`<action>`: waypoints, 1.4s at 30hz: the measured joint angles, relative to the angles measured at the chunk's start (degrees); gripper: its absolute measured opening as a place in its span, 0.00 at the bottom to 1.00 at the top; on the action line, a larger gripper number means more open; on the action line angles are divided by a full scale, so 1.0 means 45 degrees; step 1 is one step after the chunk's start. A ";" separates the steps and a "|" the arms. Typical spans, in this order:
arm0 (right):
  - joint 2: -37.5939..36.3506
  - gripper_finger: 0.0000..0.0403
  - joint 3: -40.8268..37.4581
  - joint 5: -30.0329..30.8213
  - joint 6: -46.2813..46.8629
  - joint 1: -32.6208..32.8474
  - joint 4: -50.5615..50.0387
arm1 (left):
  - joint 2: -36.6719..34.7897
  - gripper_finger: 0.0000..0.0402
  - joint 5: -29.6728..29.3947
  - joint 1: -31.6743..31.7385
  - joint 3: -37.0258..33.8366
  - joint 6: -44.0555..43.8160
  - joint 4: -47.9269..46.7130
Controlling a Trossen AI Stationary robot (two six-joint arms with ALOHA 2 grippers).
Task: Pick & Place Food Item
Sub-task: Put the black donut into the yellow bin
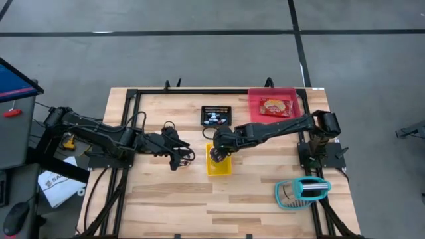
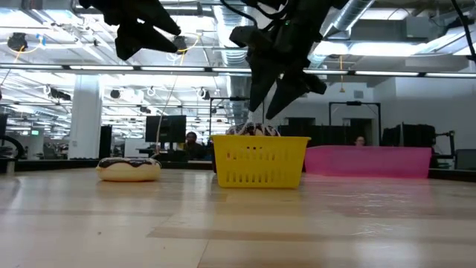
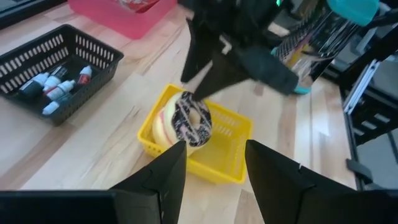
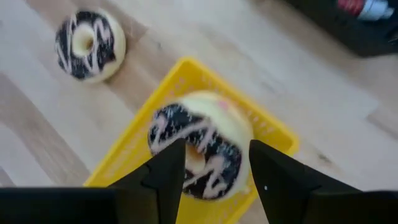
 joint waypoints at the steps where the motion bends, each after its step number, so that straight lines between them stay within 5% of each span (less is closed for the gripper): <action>1: -0.0117 0.42 0.0005 0.0062 0.0000 -0.0065 -0.0009 | 0.0000 0.40 0.0000 -0.0004 0.0000 0.0004 -0.0124; 7: -0.0949 0.42 -0.0001 0.0773 -0.0097 -0.0449 -0.0529 | -0.0005 0.40 -0.0012 0.0002 0.0000 -0.0364 -0.1611; 16: -0.2080 0.42 0.0004 0.1733 -0.0141 -0.0532 -0.1773 | 0.0300 0.40 0.0382 0.0848 -0.0005 -0.3793 -0.6558; 23: -0.2103 0.42 -0.0001 0.1785 0.0108 -0.0302 -0.2042 | 0.2499 0.43 0.1944 0.1197 0.0000 -0.2758 -0.5845; 30: -0.2205 0.42 -0.0001 0.1821 0.0447 0.0013 -0.2349 | 0.5004 0.50 0.2016 0.1179 -0.0005 -0.2395 -0.5376; 42: -0.2200 0.42 -0.0001 0.1898 0.1213 0.0751 -0.2828 | 0.4833 0.48 0.2134 0.1615 0.0005 -0.2304 -0.4407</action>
